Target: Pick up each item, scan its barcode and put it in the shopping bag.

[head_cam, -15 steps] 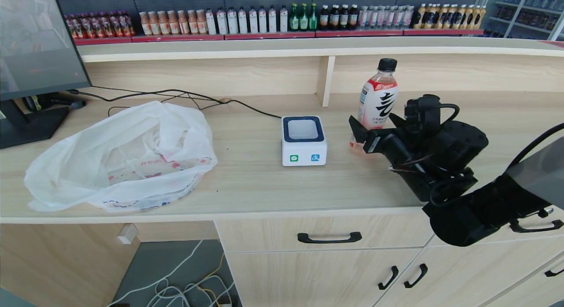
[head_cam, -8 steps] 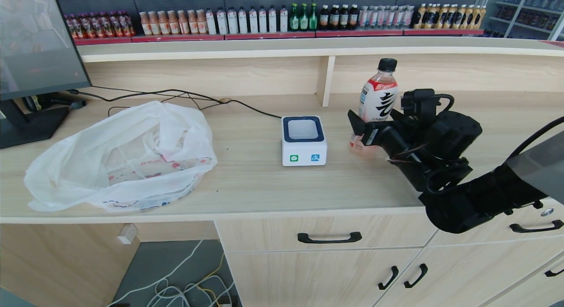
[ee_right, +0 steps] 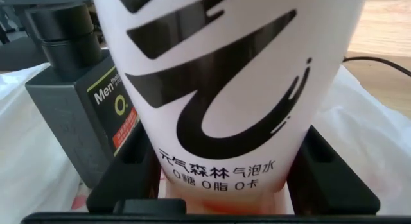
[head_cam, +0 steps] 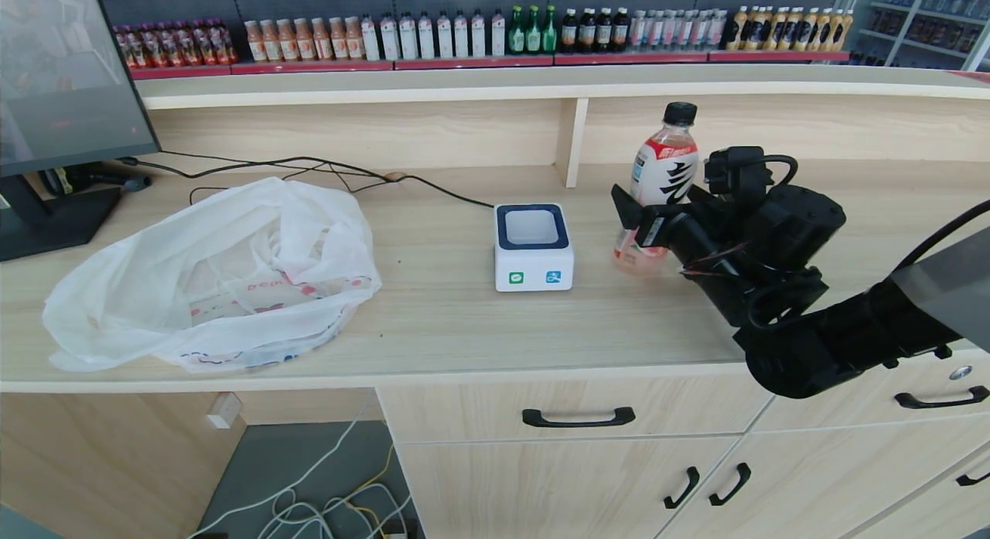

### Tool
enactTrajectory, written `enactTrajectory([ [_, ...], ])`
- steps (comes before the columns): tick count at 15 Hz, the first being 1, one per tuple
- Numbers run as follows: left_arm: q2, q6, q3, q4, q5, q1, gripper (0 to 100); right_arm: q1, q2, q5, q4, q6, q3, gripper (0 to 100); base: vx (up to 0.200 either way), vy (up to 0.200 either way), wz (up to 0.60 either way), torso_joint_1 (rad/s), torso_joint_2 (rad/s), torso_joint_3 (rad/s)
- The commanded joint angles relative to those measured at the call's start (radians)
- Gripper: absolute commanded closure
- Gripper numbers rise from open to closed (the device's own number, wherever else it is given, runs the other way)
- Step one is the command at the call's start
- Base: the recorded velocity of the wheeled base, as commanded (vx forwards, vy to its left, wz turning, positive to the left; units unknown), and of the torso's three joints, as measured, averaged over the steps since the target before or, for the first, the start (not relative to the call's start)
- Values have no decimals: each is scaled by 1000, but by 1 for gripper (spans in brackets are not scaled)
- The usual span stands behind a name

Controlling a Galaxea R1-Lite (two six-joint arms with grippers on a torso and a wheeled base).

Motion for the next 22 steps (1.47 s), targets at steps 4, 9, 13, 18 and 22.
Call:
enactTrajectory([
  [4,0,0,0,0,0,2,0,2,3,1,0,2,2,100,0,0,0,0,0,0],
  [9,0,0,0,0,0,0,0,0,-20,1,0,4,4,0,0,0,0,0,0,0],
  [13,0,0,0,0,-1,0,0,0,-44,1,0,4,36,0,0,0,0,0,0,0],
  [18,0,0,0,0,-1,0,0,0,-50,1,0,4,45,0,0,0,0,0,0,0],
  [22,0,0,0,0,-1,0,0,2,-72,1,0,4,62,0,0,0,0,0,0,0],
])
